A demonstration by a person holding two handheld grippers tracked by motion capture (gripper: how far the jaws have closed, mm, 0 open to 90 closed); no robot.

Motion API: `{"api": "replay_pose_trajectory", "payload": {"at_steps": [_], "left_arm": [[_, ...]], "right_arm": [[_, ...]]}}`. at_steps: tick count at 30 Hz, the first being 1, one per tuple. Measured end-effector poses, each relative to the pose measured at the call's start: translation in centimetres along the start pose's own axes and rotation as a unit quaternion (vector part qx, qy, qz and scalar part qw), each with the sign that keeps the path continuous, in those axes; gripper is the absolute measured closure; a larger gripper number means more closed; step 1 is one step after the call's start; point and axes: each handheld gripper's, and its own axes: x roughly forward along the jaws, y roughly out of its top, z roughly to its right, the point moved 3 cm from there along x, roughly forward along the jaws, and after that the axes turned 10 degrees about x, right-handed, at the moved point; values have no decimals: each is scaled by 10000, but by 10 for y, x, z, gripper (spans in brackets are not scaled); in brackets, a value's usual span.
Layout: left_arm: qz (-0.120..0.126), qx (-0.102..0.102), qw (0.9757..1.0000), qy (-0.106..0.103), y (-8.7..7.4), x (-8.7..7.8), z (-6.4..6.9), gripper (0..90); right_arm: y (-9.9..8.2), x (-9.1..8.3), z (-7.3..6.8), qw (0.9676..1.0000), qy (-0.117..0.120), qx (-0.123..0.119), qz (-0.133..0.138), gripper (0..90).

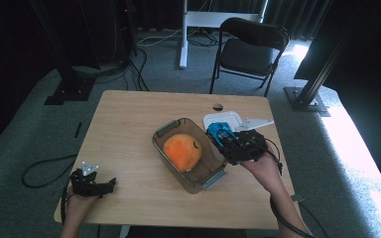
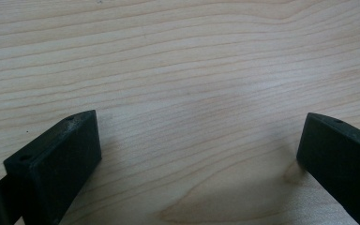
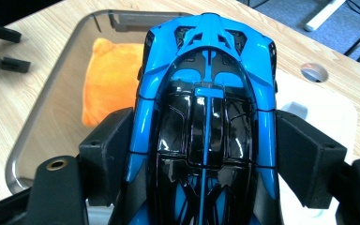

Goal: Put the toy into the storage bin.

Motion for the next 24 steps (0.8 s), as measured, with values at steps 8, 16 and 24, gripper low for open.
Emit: {"api": "replay_pose_trajectory", "payload": {"at_steps": [8,16,24], "left_arm": [[3,-2,10000,0,0,0,0,4],[8,0,10000,7,0,0,0,3],[4,6,10000,4,0,0,0,3]], "right_arm": [[6,16,-13,9998,113,-153,-100,254],[13,30,-21,9995,167,-215,-164,254],[15,50,-29,9987,291,-270,-320,254]]}}
